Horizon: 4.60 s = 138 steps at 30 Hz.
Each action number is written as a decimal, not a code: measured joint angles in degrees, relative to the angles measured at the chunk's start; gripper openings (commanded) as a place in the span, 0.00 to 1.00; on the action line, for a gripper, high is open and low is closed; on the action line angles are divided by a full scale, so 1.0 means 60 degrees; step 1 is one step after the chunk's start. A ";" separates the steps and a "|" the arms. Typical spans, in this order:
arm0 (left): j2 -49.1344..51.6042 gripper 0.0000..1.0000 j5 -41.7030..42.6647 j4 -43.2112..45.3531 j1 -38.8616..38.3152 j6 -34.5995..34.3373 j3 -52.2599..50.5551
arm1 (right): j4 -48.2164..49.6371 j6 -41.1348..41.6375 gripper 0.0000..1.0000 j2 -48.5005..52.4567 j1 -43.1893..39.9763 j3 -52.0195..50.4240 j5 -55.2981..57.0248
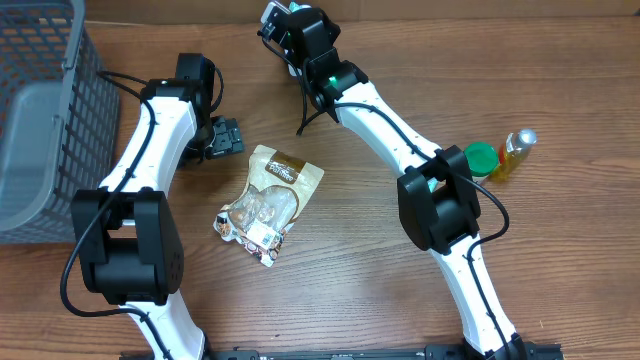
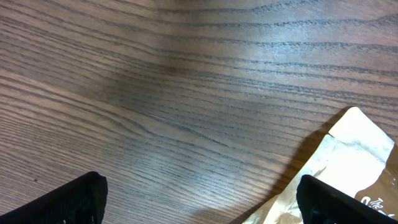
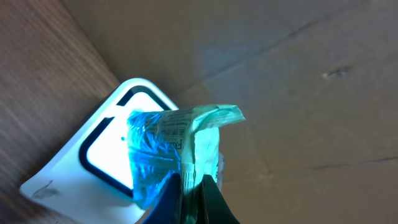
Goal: Scan the item barcode
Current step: 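Hold the packet's barcode face against the white scanner, then lower the light-green packet onto the table right of center and release, then move the right gripper left toward the clear PanTree bag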
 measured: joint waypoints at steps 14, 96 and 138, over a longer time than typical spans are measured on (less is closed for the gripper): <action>0.0000 1.00 0.0000 0.0000 0.0000 0.0000 0.0000 | -0.2040 0.0044 0.08 0.0047 0.0342 0.0095 -0.0393; 0.0000 1.00 0.0000 0.0000 0.0000 -0.0004 0.0000 | -0.6630 1.0568 0.29 -0.2881 -0.0656 -0.5781 -0.6641; 0.0000 0.99 0.0000 0.0000 0.0000 0.0000 0.0000 | -0.8954 1.1803 0.33 -0.3271 -0.2146 -0.6433 -0.4437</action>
